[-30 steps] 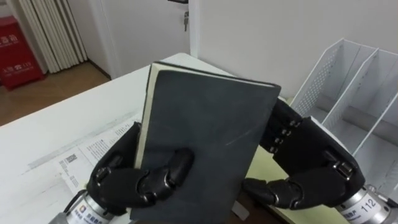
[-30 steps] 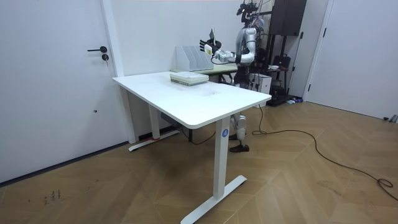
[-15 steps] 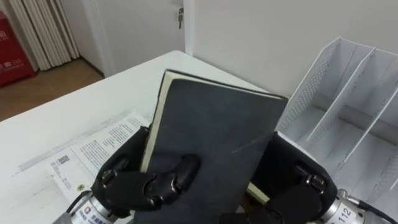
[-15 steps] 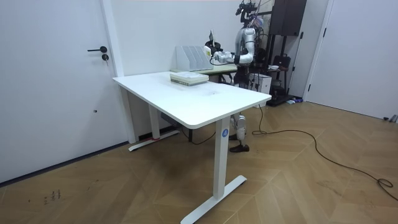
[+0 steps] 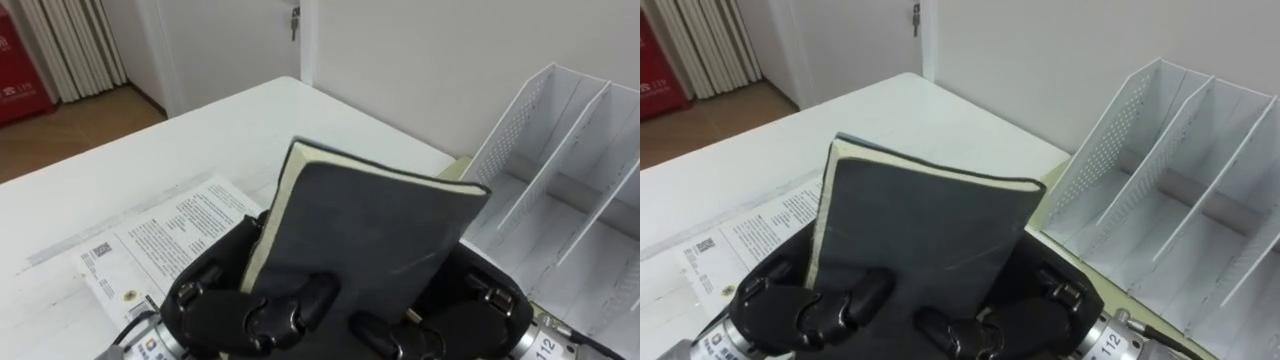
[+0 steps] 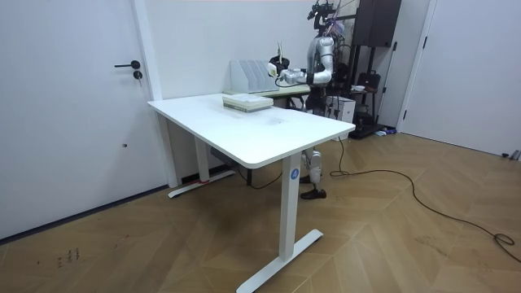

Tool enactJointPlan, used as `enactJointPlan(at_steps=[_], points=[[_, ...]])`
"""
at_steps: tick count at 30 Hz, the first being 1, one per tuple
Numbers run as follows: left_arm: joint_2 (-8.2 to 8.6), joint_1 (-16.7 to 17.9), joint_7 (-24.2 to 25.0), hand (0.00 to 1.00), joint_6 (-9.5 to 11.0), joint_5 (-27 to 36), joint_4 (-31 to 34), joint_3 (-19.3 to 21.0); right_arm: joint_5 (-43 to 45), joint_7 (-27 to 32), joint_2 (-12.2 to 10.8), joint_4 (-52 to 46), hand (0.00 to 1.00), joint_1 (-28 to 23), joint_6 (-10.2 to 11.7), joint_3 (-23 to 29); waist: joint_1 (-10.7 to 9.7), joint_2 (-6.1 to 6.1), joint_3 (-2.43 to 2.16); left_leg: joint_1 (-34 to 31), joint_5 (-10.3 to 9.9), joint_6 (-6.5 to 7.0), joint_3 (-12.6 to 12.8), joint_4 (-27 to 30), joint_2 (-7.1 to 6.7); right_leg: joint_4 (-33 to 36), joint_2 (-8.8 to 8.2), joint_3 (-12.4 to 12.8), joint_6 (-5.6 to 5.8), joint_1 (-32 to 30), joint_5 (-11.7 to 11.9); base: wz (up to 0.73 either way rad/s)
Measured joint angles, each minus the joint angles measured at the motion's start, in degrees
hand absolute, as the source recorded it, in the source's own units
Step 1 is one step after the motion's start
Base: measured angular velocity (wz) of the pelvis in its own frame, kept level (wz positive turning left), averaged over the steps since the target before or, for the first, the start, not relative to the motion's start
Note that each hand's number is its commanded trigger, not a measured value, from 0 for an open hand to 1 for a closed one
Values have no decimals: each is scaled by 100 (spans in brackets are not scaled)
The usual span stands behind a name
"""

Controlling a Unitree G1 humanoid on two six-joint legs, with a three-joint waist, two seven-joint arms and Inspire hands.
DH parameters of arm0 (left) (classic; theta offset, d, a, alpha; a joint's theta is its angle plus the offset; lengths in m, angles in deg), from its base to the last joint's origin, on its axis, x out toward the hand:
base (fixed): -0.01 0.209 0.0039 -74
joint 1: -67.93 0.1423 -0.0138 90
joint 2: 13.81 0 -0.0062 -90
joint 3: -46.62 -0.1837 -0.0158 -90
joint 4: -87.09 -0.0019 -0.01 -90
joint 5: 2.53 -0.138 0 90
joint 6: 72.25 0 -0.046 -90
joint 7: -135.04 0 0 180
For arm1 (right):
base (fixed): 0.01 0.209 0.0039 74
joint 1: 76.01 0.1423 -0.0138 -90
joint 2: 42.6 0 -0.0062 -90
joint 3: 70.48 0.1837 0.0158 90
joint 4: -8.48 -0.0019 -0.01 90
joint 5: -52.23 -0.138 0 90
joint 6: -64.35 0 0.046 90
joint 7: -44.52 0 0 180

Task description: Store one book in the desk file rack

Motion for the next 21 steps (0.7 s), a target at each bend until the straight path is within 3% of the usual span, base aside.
enactJointPlan(at_steps=[10, 11, 12, 13, 21], points=[[-81, 0, -61, 100, -99, 2, -1, -12, -30, -20, -3, 149, 100, -3, -2, -35, -2, 17, -13, 12, 0, 0, 1, 15, -2, 8, 1, 9, -1, 7, 0, 0], [-81, 0, -62, 95, -103, 2, -1, -12, -30, -20, -3, 150, 100, -3, -2, -30, -2, 21, -15, 11, 0, 0, 1, 18, -2, 9, 0, 9, -1, 7, 0, 0], [-80, 0, -63, 69, -104, 2, -1, -13, -30, -20, -3, 151, 100, -2, -2, -17, -2, 27, -19, 11, 0, 0, 1, 27, -2, 12, 0, 9, -1, 9, 0, 0], [-80, 0, -63, 0, -104, 1, -11, -14, -29, -20, -3, 157, 100, -2, -2, -18, -2, 31, -21, 12, 0, 0, 1, 39, -2, 14, 0, 9, -1, 13, 1, 0], [-64, 1, -43, 0, -106, -5, -51, -19, -14, -18, -1, 184, 100, 0, -10, 11, -8, 35, -22, 18, 0, 0, 1, 69, 0, 55, 0, 4, -5, 11, 3, 0]])
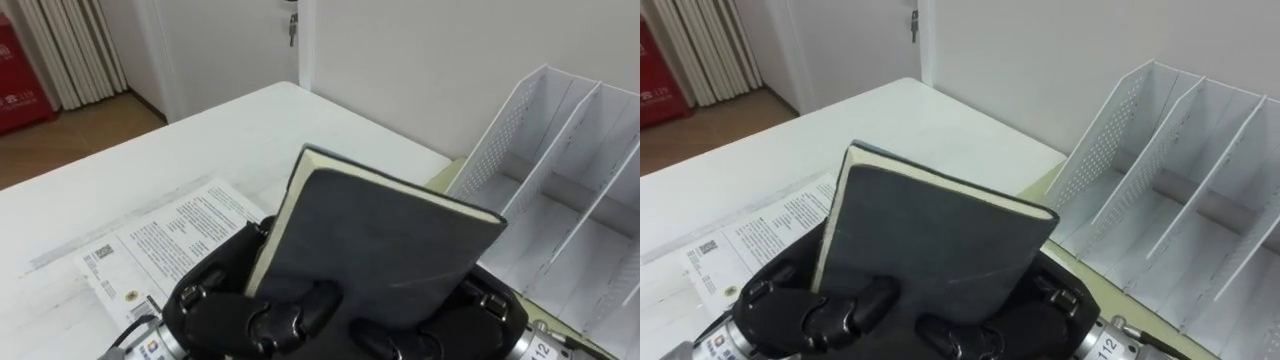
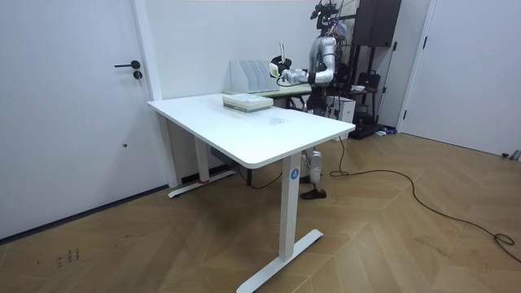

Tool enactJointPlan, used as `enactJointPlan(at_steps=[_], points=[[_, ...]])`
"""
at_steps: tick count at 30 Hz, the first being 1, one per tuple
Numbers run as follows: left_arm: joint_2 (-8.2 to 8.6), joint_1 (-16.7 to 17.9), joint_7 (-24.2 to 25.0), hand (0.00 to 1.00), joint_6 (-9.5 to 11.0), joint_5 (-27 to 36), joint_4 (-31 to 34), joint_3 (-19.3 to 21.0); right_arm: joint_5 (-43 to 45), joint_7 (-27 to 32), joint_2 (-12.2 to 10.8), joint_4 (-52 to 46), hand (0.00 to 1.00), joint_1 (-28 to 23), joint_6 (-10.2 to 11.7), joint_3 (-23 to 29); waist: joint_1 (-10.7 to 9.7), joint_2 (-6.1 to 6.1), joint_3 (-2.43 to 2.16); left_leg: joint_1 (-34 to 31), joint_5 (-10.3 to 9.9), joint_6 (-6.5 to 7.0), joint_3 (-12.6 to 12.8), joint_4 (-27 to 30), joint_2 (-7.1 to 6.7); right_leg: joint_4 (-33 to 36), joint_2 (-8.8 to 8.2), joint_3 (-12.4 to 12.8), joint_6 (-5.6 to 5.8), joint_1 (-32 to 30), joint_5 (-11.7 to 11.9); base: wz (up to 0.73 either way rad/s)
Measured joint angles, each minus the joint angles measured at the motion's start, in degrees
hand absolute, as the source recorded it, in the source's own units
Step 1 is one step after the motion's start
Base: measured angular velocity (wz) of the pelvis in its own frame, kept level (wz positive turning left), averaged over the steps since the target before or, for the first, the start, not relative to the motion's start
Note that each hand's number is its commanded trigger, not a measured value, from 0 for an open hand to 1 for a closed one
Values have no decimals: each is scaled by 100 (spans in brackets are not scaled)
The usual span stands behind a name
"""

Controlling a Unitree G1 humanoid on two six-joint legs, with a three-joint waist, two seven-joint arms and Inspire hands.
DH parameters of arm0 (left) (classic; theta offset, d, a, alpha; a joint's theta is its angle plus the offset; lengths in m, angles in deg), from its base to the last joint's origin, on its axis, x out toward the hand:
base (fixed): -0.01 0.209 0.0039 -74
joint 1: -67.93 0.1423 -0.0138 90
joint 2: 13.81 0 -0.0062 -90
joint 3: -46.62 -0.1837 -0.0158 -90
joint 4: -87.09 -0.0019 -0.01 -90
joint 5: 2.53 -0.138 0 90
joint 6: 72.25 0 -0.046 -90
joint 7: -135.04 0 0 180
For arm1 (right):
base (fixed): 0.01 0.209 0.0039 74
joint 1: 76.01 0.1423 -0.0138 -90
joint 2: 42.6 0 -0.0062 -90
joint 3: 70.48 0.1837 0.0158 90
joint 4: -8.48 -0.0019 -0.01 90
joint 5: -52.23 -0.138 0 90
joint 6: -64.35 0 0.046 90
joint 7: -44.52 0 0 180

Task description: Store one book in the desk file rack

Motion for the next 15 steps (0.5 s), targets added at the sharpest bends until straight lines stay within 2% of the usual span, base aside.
enactJointPlan(at_steps=[15], points=[[102, 6, -89, 0, 22, -15, -74, 41, 24, 18, 53, -15, 100, 0, -38, 87, 0, 0, -1, 26, 0, 0, 12, 10, 2, 43, 3, 51, 0, 3, 0, 0]])
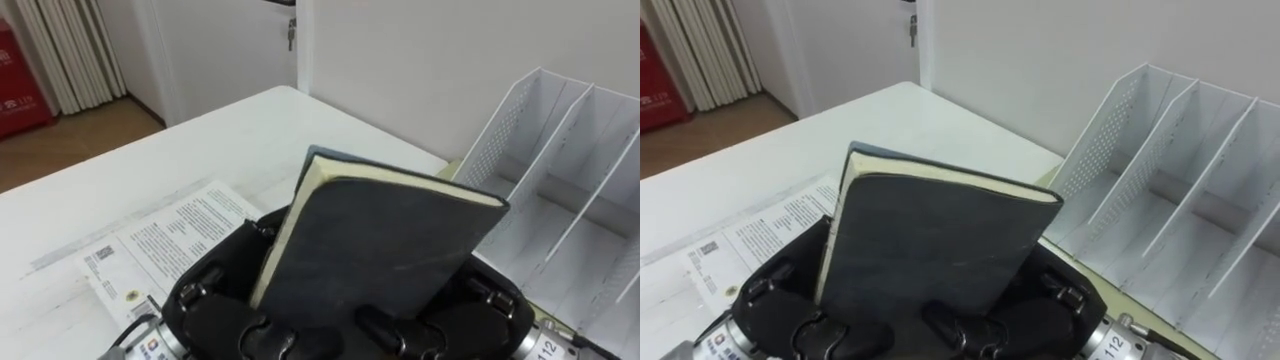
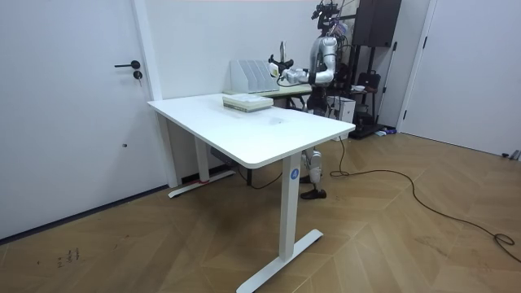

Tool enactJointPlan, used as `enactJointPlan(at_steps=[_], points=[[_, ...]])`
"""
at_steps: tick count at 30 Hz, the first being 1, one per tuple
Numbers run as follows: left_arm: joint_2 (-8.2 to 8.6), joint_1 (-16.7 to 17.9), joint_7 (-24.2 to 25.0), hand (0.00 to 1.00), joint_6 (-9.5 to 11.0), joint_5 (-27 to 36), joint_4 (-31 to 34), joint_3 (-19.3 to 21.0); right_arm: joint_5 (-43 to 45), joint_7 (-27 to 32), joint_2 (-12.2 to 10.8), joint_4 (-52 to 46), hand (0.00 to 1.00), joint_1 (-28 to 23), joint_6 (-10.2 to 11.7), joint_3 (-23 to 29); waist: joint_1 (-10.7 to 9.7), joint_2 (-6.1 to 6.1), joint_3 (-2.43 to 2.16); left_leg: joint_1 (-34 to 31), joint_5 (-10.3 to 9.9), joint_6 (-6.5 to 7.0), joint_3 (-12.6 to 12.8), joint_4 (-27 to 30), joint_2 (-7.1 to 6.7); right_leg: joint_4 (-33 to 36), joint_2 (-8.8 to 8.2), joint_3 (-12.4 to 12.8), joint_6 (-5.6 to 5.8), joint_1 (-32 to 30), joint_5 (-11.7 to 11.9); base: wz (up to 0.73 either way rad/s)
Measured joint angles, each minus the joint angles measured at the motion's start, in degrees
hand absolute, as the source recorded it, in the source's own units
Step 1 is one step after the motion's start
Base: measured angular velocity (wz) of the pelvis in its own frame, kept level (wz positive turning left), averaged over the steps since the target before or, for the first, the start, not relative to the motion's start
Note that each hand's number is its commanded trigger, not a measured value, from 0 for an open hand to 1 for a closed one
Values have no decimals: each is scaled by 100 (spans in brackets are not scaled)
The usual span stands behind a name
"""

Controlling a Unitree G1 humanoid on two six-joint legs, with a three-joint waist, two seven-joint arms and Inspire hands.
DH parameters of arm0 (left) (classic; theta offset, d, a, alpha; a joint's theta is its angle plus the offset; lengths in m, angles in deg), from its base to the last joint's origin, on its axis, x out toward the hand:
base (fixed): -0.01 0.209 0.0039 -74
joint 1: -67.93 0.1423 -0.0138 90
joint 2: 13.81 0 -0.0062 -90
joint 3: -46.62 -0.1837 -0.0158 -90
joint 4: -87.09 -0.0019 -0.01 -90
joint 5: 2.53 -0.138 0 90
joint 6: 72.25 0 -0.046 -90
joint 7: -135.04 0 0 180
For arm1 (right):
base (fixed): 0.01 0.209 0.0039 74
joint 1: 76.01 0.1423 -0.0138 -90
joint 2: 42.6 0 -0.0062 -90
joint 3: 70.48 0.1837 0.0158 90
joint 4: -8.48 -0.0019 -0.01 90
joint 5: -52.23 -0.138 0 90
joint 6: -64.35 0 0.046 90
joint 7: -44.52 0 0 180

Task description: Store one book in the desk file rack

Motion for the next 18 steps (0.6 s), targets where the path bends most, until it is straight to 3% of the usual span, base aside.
enactJointPlan(at_steps=[9, 14, 18], points=[[73, 19, -31, 0, 27, -1, -146, -7, 54, 151, 5, -4, 100, -11, -81, -12, -9, 57, -2, 2, 0, 0, 0, -1, -1, -1, -2, -11, -1, 7, 0, 0], [102, 39, -109, 0, 117, -46, -682, 83, 77, 140, 14, -97, 100, -16, -79, 33, -69, 148, -40, -19, 0, 0, -7, -11, 3, 4, -4, -50, -4, 9, -3, 1], [254, 270, -163, 0, 124, -174, -929, 105, 116, 114, 112, -391, 100, -16, -80, 104, -172, 124, -37, -10, 0, -1, -1, -11, 0, 8, -6, -53, -9, -10, -11, 0]])
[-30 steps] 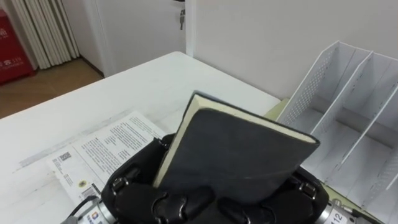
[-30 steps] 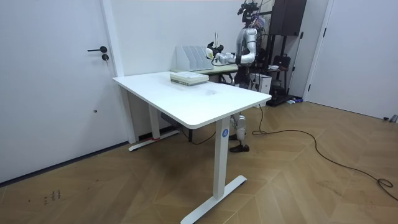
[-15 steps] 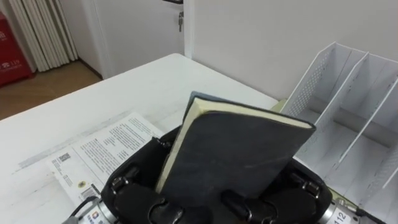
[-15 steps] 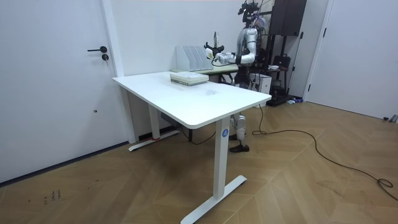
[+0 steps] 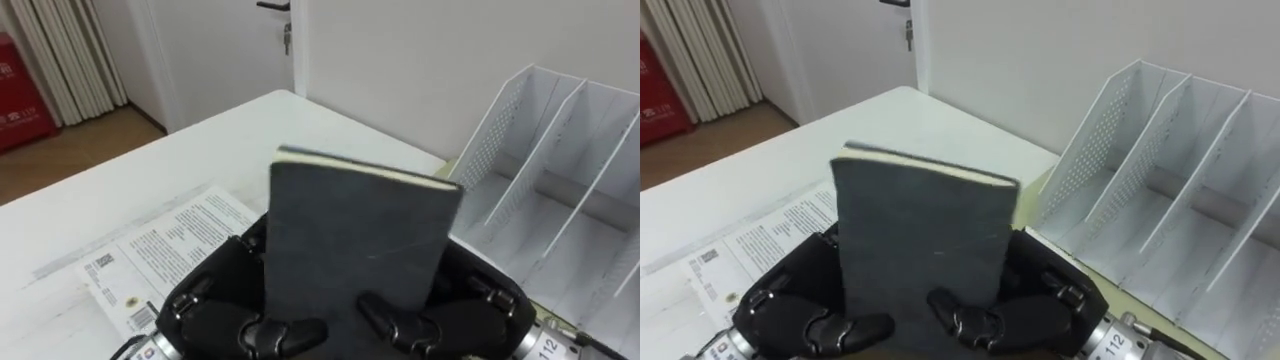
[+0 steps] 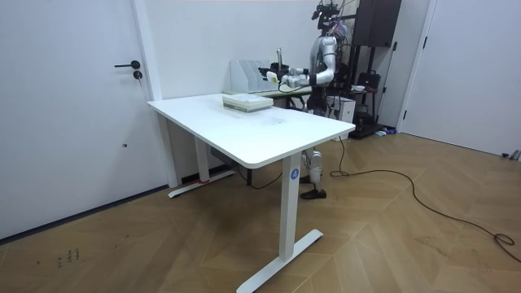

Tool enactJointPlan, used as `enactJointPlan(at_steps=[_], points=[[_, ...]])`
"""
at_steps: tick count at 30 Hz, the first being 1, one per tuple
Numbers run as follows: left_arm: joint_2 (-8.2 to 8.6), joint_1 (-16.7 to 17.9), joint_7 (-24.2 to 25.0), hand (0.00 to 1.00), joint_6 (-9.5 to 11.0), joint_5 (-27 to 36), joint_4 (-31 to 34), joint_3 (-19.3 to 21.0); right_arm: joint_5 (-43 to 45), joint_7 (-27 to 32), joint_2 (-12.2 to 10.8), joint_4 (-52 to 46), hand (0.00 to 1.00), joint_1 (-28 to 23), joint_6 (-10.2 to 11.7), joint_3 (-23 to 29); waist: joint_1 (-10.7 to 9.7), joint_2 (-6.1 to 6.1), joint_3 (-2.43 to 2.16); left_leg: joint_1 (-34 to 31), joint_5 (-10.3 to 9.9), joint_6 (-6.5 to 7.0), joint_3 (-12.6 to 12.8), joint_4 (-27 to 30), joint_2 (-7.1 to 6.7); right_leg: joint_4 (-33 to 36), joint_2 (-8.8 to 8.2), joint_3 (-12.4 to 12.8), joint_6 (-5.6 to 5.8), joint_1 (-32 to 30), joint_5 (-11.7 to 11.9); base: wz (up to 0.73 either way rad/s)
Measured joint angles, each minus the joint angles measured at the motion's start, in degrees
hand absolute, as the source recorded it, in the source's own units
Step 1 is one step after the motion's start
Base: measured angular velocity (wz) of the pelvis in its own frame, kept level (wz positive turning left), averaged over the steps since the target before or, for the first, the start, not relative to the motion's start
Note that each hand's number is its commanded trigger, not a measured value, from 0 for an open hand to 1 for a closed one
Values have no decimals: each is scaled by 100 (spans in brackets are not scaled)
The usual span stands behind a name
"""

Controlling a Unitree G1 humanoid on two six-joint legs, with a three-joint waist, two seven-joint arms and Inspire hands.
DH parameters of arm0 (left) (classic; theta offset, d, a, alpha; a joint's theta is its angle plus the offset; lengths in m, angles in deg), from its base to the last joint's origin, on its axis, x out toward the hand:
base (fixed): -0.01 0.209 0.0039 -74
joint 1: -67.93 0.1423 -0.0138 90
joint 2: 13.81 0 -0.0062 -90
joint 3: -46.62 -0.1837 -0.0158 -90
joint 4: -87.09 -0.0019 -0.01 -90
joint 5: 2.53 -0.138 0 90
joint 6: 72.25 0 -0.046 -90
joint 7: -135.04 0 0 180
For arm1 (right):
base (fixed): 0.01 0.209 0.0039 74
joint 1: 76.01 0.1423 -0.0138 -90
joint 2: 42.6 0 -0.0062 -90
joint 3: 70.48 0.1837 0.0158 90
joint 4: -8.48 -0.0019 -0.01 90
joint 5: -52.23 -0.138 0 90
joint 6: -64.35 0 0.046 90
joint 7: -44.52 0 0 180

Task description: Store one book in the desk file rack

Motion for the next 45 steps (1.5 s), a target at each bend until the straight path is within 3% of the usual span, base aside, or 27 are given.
enactJointPlan(at_steps=[7, 15, 26, 37, 45], points=[[53, 223, -83, 0, -4, -924, -644, -49, -21, 89, 0, -400, 100, 3, 2, 422, -131, -187, 26, -1, -6, -9, 12, 2, 2, -3, 12, 25, -8, -15, -18, -1], [61, 441, -239, 0, -11, -1770, -1472, -50, -18, 457, 15, -401, 100, 4, 3, 777, -188, -229, 15, -18, -38, -17, 31, -1, 10, 28, 29, 61, -10, -91, -17, -6], [91, 506, -222, 0, -9, -1884, -2031, -321, -90, 789, 136, -401, 100, 34, 4, 935, -367, -272, 22, -8, -69, -6, 167, -4, 24, 47, 27, 51, -10, -132, -16, -5], [263, 630, -403, 0, 85, -2341, -2643, -396, 176, 1902, 125, -404, 100, 292, 38, 1148, -520, -261, 42, 3, -69, -5, 310, -62, 30, 89, 36, 82, -10, -219, -16, -6], [469, 790, -883, 0, 342, -2550, -3585, -394, 1069, 3379, 97, -618, 100, 609, 331, 1419, -554, -181, 36, -23, -69, -6, 330, -70, 40, 101, 47, 76, -10, -271, -16, -2]])
